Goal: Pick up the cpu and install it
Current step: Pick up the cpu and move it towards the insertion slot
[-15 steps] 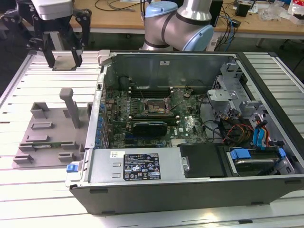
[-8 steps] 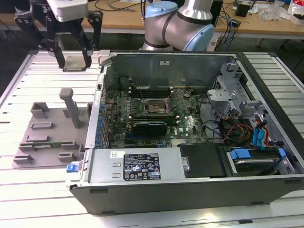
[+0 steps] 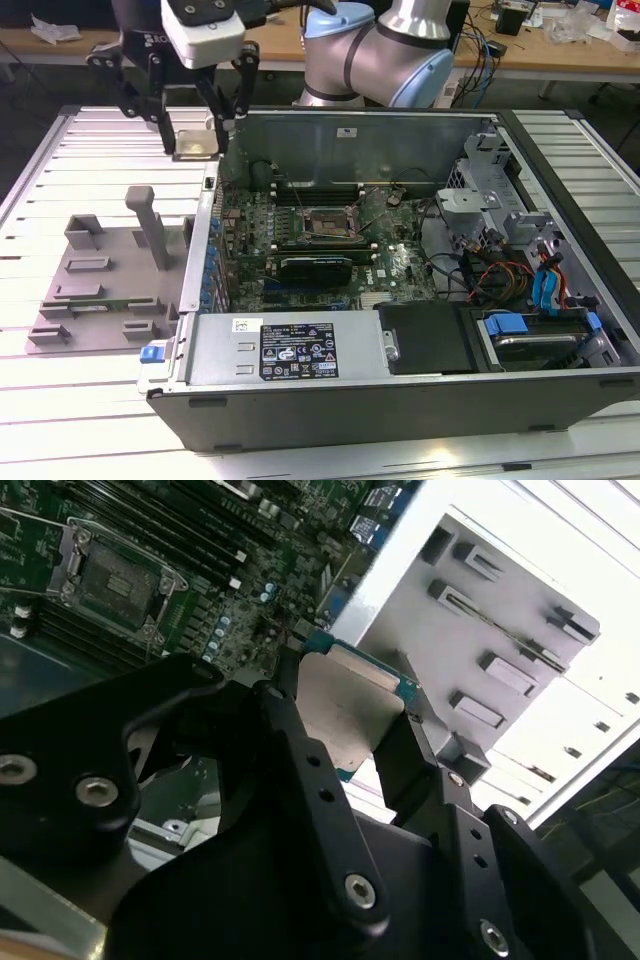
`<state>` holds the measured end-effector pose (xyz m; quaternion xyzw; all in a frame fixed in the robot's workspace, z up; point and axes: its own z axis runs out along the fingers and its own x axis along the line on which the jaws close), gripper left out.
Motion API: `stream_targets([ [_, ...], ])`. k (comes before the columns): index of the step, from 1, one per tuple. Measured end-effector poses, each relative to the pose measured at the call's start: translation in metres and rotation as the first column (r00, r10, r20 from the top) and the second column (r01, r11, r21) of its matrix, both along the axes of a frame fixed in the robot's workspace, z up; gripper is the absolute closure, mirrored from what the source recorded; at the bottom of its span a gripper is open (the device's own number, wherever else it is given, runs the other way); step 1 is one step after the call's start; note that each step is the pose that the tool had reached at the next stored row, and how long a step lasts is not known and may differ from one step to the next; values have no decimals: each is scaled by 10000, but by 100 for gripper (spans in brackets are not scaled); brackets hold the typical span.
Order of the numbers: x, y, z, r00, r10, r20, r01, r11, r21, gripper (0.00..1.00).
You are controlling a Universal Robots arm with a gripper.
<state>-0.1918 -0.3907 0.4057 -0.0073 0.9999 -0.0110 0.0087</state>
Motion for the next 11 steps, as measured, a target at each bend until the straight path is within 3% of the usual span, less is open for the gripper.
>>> stream_targets([
  [11, 263, 19, -101, 10000, 0, -9, 0, 10000, -10, 45],
])
